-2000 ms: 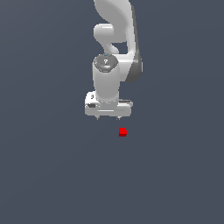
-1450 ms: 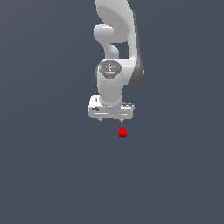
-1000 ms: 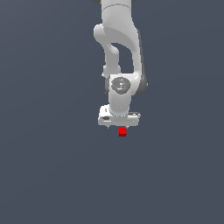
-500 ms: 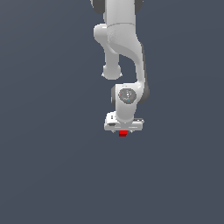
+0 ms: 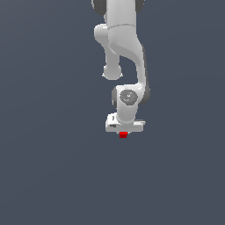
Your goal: Pick up the red cube and move it to a goal position.
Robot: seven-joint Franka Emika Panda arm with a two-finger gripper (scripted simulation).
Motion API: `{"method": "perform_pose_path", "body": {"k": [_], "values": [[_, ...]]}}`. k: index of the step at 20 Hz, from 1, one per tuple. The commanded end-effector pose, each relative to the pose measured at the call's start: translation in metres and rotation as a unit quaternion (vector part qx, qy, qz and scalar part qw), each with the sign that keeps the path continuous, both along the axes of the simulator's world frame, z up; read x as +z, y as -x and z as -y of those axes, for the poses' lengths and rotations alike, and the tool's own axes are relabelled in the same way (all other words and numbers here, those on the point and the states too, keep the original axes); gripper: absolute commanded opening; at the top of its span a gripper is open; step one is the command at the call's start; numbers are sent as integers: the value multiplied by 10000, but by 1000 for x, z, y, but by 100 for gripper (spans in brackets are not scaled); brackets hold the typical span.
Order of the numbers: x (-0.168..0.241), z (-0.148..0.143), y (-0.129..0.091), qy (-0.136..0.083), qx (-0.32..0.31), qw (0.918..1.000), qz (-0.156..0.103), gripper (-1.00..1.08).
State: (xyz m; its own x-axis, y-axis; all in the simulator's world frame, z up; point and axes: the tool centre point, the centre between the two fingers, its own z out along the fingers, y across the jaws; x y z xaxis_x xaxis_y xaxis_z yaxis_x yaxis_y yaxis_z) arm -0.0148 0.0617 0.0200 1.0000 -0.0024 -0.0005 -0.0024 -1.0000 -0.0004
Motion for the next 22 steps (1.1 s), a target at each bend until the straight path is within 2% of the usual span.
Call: {"method": "perform_pose_path", "body": {"k": [1, 6, 11, 22], "values": [[0, 0, 0, 1, -1, 10000, 2, -100], [2, 1, 0, 1, -1, 10000, 2, -100], [16, 15, -3, 1, -1, 10000, 2, -100], [98, 90, -18, -2, 1, 10000, 1, -100]]}}
